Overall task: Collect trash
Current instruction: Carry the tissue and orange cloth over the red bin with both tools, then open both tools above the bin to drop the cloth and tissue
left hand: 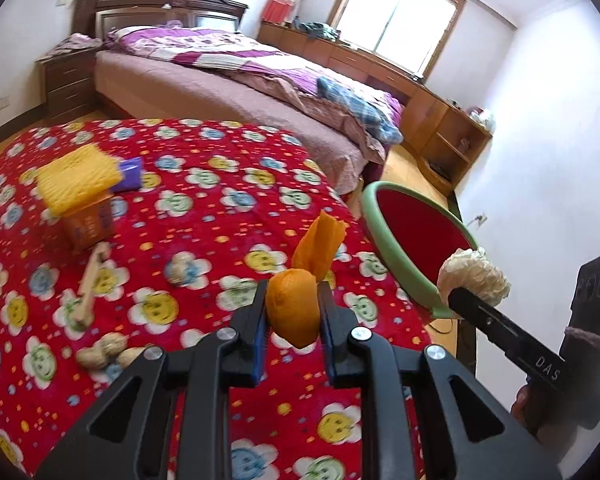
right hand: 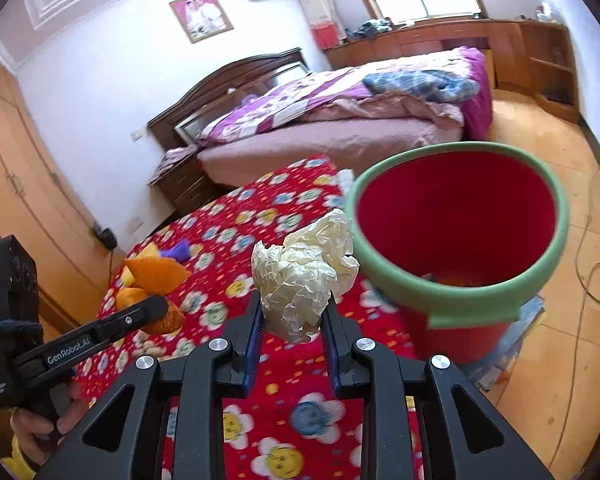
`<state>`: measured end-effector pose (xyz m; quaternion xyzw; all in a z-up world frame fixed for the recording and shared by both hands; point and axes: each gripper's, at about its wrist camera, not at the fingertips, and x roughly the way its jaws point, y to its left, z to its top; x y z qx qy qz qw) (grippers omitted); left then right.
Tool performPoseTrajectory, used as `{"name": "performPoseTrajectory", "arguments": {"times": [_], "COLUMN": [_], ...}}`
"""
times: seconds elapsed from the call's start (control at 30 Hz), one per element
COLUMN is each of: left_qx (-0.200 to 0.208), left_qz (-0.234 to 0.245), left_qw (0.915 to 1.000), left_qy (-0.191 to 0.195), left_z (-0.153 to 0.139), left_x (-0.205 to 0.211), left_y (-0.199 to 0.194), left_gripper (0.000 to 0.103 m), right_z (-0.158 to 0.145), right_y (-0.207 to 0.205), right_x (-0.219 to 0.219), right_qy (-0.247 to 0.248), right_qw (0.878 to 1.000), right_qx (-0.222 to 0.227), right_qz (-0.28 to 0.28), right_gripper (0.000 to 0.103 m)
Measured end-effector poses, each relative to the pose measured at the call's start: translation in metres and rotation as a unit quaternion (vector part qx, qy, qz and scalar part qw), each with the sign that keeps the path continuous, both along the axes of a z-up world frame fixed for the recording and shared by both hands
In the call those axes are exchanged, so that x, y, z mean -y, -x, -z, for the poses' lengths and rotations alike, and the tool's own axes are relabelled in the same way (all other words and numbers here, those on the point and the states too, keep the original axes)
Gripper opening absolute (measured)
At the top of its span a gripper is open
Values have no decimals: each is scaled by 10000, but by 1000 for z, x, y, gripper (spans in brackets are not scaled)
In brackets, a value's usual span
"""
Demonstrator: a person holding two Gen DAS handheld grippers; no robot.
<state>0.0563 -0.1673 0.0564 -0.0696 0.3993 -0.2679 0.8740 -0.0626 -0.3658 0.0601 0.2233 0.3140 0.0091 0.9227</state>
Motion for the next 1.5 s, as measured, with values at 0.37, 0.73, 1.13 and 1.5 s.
{"name": "performPoseTrajectory", "arguments": {"times": [0.37,0.73,1.13,1.5], "left_qx": [52,65,168,210], "left_qz": [626,1114,1472,1516], "left_qw": [9980,9936,9885,9876], "left_qy": [-99,-157,-301,-339], "left_z": [-2,2,10,14], "left_x": [67,124,169,179], "left_y": [-15,-31,-41,-42], "left_gripper": [22,22,22,49], "right_z": [9,24,28,32], "right_y": [-4,-12,-4,-1], "right_x": [58,96,114,122], "right_qy": [10,57,37,43], "right_qw": [9977,9933,9903,9885], "right_qx": [-128,-268,-184,-195], "right_qz": [660,1125,1378,1497], "right_gripper": [27,33,42,53]}}
